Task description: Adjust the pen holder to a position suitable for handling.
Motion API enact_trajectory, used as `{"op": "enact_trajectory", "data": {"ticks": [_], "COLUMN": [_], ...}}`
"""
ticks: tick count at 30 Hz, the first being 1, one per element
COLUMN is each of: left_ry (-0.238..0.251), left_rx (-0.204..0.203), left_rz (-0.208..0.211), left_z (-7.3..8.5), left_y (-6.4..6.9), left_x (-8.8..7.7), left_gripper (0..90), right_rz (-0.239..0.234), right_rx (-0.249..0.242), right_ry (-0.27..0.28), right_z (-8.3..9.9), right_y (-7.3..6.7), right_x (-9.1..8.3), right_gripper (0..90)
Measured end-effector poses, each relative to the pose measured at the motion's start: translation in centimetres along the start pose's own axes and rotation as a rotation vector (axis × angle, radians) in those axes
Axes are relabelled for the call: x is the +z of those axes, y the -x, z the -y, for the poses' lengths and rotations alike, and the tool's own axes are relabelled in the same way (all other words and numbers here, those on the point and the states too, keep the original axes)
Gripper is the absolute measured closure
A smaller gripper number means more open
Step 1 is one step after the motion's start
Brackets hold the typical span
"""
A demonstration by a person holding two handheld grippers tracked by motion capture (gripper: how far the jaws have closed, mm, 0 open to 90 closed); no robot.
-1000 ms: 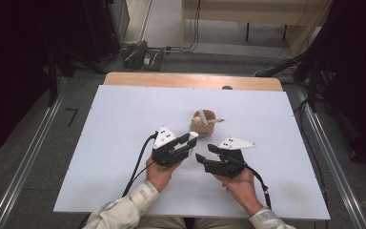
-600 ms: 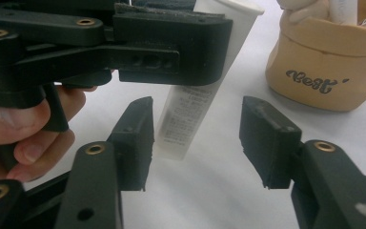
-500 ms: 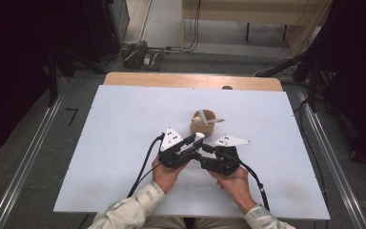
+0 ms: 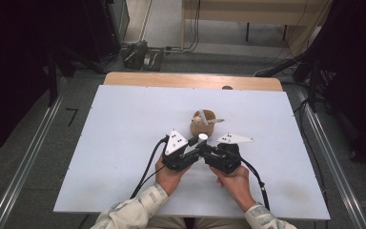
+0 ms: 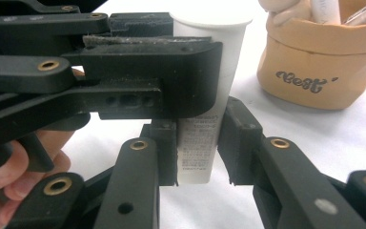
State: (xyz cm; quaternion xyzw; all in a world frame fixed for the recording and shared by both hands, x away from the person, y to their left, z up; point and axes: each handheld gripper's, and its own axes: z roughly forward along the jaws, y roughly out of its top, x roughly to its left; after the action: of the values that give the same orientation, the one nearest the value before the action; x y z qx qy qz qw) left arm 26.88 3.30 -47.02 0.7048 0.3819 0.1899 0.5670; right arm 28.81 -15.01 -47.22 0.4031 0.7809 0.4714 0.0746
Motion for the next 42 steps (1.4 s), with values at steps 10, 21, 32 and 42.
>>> {"op": "enact_trajectory", "data": {"ticks": [10,21,32,42], "left_ry": [-0.005,-0.025,-0.064,-0.06], "left_rx": [-0.002,-0.011,-0.015,-0.022], "left_rz": [0.008,-0.018,-0.056,-0.072], "left_z": [-0.2,0.7,2.0,2.2], "left_y": [-0.2,-1.5,-3.3,-4.1], "left_x": [-0.9,-3.6,-6.0,-7.2], "left_gripper": [61.1,52.5,52.0,50.6], "right_rz": [0.017,0.067,0.129,0.172], "right_rx": [-0.016,-0.037,-0.037,-0.052], "right_ry": [0.011,0.035,0.073,0.106], "right_z": [0.0,-0.4,-0.9,-2.1], "right_y": [0.0,0.8,1.8,1.9], "right_x": [-0.2,-0.4,-0.2,-0.2], "right_gripper": [67.7,67.7,67.7,67.7]}}
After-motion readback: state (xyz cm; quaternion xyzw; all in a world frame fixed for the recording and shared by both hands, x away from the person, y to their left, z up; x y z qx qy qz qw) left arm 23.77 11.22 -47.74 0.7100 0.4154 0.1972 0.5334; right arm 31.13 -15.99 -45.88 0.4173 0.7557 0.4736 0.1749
